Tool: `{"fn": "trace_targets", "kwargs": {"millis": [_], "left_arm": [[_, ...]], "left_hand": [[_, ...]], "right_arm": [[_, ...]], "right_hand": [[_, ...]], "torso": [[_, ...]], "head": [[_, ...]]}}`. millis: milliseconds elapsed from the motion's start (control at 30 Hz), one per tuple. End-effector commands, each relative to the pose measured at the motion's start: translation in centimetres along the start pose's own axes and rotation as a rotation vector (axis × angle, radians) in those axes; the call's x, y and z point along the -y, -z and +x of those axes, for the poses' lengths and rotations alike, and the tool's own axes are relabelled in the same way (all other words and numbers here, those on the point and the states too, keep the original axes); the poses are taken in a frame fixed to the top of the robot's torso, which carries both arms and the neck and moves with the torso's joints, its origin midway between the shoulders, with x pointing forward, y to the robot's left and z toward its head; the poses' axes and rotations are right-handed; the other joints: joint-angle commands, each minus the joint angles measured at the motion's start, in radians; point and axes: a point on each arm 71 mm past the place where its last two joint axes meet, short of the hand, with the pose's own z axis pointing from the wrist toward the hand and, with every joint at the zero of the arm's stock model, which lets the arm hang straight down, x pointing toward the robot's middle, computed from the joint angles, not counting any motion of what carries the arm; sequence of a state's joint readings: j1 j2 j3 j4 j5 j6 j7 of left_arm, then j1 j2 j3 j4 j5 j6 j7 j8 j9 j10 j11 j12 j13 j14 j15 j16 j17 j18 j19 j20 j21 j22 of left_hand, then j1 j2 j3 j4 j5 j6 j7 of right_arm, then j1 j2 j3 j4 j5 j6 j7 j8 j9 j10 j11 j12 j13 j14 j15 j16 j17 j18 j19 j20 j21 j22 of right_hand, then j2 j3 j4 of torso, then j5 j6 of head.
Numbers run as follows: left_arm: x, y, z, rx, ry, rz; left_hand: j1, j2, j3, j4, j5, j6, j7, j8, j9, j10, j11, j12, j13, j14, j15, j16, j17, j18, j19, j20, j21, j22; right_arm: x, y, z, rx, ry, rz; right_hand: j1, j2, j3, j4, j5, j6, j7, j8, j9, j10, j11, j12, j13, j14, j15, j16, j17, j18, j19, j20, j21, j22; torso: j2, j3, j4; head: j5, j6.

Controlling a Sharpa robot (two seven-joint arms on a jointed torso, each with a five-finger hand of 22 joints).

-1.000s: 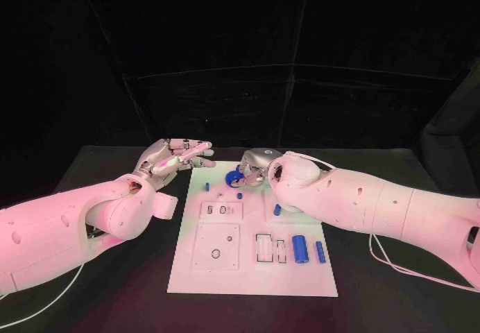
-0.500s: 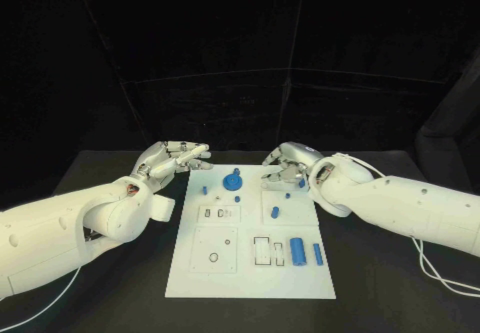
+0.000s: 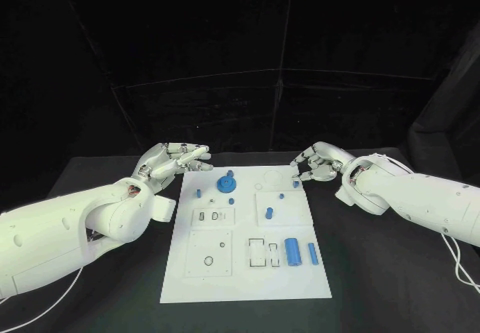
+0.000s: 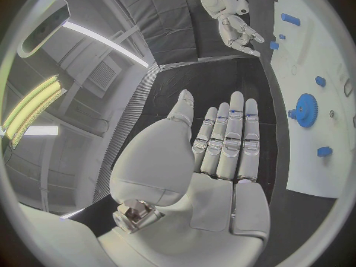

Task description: Assemble the parts on the task board

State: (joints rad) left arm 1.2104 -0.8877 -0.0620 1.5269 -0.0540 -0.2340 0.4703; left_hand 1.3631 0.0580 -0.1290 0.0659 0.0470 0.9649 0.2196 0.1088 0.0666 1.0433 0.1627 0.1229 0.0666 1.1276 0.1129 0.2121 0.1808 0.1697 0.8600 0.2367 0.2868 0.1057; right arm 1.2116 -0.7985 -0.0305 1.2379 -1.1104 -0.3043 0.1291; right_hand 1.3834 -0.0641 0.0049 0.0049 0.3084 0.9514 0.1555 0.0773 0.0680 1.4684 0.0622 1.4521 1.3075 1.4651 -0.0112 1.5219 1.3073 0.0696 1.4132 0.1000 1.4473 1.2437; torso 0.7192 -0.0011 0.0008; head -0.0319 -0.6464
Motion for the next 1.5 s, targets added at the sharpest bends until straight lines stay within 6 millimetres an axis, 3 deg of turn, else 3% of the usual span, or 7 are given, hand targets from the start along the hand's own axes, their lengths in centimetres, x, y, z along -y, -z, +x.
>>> {"fn": "trace_targets", "kwargs": {"millis": [33,167,367,433,633,1233,1500], "left_arm": [[0.0,-0.1,0.1,-0.013,0.008,0.007],[-0.1,-0.2,0.2,-0.013,0.008,0.005],[-0.2,-0.2,0.1,-0.011,0.007,0.003],[-0.2,-0.3,0.0,-0.010,0.007,0.003],[-0.3,-0.3,-0.1,-0.008,0.006,0.003],[-0.3,-0.3,-0.1,-0.006,0.005,0.002],[-0.3,-0.3,-0.2,-0.004,0.004,0.001]], "left_hand": [[0.006,0.004,0.001,-0.005,0.002,0.001,0.000,-0.003,0.000,0.003,0.003,-0.003,0.000,0.003,0.005,-0.007,0.001,0.015,0.009,0.000,-0.006,-0.001],[0.008,0.006,0.002,-0.007,0.002,0.003,-0.002,-0.003,0.000,0.005,0.002,-0.003,0.000,0.004,0.005,-0.008,0.001,0.015,0.009,0.000,-0.006,-0.002],[0.008,0.006,0.002,-0.007,0.002,0.003,-0.002,-0.003,0.000,0.005,0.002,-0.003,0.000,0.004,0.005,-0.008,0.001,0.015,0.009,0.000,-0.006,-0.002],[0.008,0.006,0.002,-0.007,0.002,0.003,-0.002,-0.003,0.000,0.005,0.002,-0.003,0.000,0.004,0.005,-0.008,0.001,0.015,0.009,0.000,-0.006,-0.002],[0.008,0.006,0.002,-0.008,0.002,0.003,-0.002,-0.003,0.000,0.005,0.002,-0.003,0.000,0.004,0.005,-0.008,0.001,0.015,0.009,0.000,-0.006,-0.002],[0.009,0.006,0.002,-0.008,0.002,0.003,-0.002,-0.003,0.000,0.006,0.002,-0.003,0.000,0.004,0.005,-0.008,0.001,0.015,0.009,-0.001,-0.007,-0.002],[0.009,0.006,0.002,-0.008,0.002,0.003,-0.002,-0.003,0.000,0.006,0.002,-0.003,0.000,0.004,0.005,-0.008,0.001,0.015,0.009,-0.001,-0.007,-0.002]], "right_arm": [[0.2,-0.1,0.3,-0.034,-0.024,-0.022],[1.0,-0.1,0.6,-0.040,-0.015,-0.003],[1.8,0.0,1.0,-0.049,-0.007,0.016],[1.9,0.0,1.2,-0.053,-0.007,0.019],[2.2,0.0,1.4,-0.060,-0.007,0.027],[2.4,-0.4,2.3,-0.100,0.002,0.040],[2.6,-0.4,2.4,-0.113,0.011,0.049]], "right_hand": [[0.005,0.004,-0.001,-0.005,0.004,-0.012,0.004,-0.006,-0.002,0.020,0.008,-0.005,0.158,0.075,0.004,-0.002,0.120,-0.005,0.000,-0.001,-0.005,-0.001],[0.002,0.006,-0.002,-0.005,0.000,-0.016,0.006,-0.007,-0.002,0.020,0.010,-0.006,0.158,0.076,0.006,-0.002,0.121,-0.005,0.000,0.000,-0.005,-0.001],[0.001,0.007,-0.002,-0.005,-0.001,-0.018,0.006,-0.008,-0.002,0.020,0.010,-0.006,0.157,0.076,0.007,-0.001,0.123,-0.005,0.000,0.001,-0.005,-0.001],[0.001,0.007,-0.002,-0.005,-0.001,-0.018,0.006,-0.008,-0.002,0.020,0.010,-0.006,0.157,0.076,0.007,-0.001,0.123,-0.005,0.000,0.001,-0.005,-0.001],[0.001,0.012,-0.001,-0.005,-0.001,-0.020,0.007,-0.007,-0.002,0.020,0.011,-0.006,0.158,0.076,0.008,0.000,0.124,-0.005,0.000,0.001,-0.005,0.000],[0.003,0.054,0.029,-0.024,-0.043,0.033,-0.001,0.017,0.003,0.026,0.005,0.001,0.164,0.078,0.003,0.002,0.133,-0.006,0.004,0.000,-0.002,0.006],[0.002,0.055,0.033,-0.028,-0.052,0.037,-0.002,0.018,0.003,0.026,0.004,0.001,0.164,0.078,0.003,0.002,0.133,-0.006,0.004,-0.001,-0.002,0.006]], "torso": [[0.003,0.0074,-0.0052],[0.003,0.0041,-0.0022],[0.002,0.0042,-0.0018],[0.001,0.0018,-0.0023],[0.002,0.0021,-0.0024],[0.001,0.0017,-0.0022],[0.001,0.0020,-0.0020]], "head": [[0.000,-0.002],[-0.005,-0.008],[-0.006,-0.012],[-0.006,-0.013],[-0.006,-0.016],[-0.010,-0.023],[-0.011,-0.025]]}}
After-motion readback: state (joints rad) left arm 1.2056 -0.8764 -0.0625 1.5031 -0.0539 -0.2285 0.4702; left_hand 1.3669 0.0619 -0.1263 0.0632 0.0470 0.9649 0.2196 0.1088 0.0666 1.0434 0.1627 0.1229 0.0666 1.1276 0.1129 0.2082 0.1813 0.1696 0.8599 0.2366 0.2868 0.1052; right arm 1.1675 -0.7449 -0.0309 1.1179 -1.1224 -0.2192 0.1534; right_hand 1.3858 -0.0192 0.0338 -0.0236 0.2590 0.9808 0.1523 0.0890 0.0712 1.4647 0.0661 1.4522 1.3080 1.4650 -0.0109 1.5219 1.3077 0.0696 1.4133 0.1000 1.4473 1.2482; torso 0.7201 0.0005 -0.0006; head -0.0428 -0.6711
